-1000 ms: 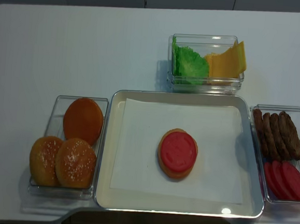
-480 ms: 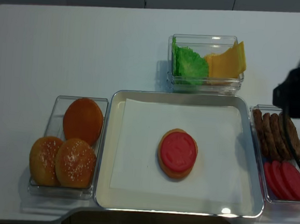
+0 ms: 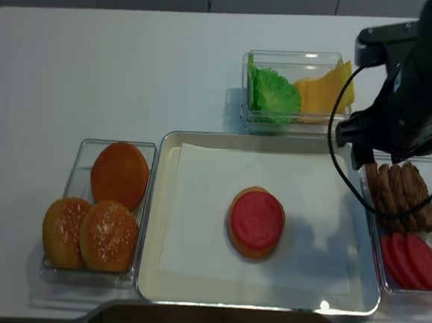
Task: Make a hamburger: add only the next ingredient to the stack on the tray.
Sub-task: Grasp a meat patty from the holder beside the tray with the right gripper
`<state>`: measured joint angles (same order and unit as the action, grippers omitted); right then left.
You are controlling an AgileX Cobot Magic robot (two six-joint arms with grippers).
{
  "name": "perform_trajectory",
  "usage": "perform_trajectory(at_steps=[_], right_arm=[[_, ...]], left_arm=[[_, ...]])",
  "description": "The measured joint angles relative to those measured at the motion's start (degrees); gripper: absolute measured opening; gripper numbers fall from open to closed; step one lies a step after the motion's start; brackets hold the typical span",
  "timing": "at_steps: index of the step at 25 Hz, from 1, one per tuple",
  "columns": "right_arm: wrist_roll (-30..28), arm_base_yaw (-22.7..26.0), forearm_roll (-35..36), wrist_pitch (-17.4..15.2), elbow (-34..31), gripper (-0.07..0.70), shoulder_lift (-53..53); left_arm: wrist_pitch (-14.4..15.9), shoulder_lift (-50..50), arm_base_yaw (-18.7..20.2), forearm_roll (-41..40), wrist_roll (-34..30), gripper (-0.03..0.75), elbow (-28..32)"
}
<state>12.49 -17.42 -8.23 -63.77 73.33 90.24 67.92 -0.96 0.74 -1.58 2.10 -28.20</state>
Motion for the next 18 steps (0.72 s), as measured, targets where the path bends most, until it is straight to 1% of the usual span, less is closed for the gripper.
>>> perform_trajectory(at_steps=[3,9,18], right_arm=[[0.7,-0.1,-1.3,-0.1,0.0,0.466,2.8],[0.7,-0.1,-2.2,0.0,0.2,0.43,5.0],[0.7,-0.1,-3.2,0.6,0.4,0.415,7.2]], left_arm=[[0.0,0.0,0.0,0.0,0.0,0.349,0.0],[0.0,0.0,0.0,0.0,0.0,0.349,0.0],[0.0,0.0,0.0,0.0,0.0,0.349,0.0]])
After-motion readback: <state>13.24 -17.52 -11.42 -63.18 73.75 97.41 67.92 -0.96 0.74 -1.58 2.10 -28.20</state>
